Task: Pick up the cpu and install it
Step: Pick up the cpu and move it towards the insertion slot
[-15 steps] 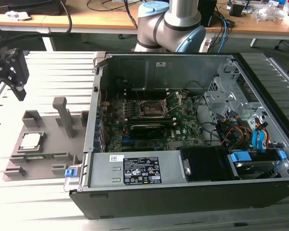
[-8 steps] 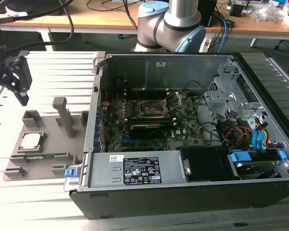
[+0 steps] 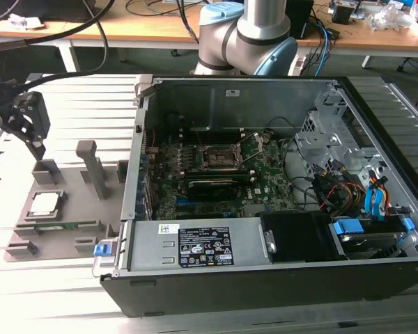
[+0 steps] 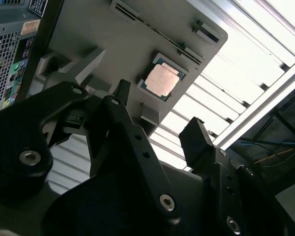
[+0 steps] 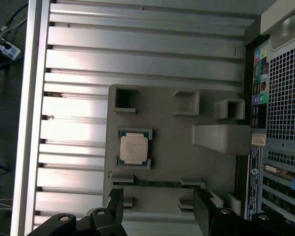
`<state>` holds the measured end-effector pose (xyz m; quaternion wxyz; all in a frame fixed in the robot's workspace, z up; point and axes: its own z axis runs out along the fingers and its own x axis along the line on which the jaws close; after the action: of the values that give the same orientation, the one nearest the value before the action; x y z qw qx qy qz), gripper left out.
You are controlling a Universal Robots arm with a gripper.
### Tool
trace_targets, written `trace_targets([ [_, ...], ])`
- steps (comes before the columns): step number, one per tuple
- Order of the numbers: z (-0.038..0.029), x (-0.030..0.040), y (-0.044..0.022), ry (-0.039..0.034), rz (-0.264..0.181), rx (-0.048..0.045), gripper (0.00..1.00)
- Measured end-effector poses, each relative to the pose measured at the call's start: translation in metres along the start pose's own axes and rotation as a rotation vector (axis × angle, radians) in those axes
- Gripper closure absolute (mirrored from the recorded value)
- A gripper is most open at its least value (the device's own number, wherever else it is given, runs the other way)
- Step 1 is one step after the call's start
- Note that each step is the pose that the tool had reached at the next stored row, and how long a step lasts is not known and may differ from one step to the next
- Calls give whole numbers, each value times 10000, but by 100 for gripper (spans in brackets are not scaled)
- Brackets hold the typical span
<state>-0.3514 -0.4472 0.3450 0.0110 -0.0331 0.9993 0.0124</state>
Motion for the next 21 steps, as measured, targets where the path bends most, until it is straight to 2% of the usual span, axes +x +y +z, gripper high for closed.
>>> trace_targets([
  [8,87,49,1,0,-1,-1,32],
  [14,212,80,0,0,-1,0,32],
  [17,300,125,0,-1,-15,-1,32],
  [20,434,131,2,0,-24,2,32],
  [21,449,132,5,2,-23,21,32],
])
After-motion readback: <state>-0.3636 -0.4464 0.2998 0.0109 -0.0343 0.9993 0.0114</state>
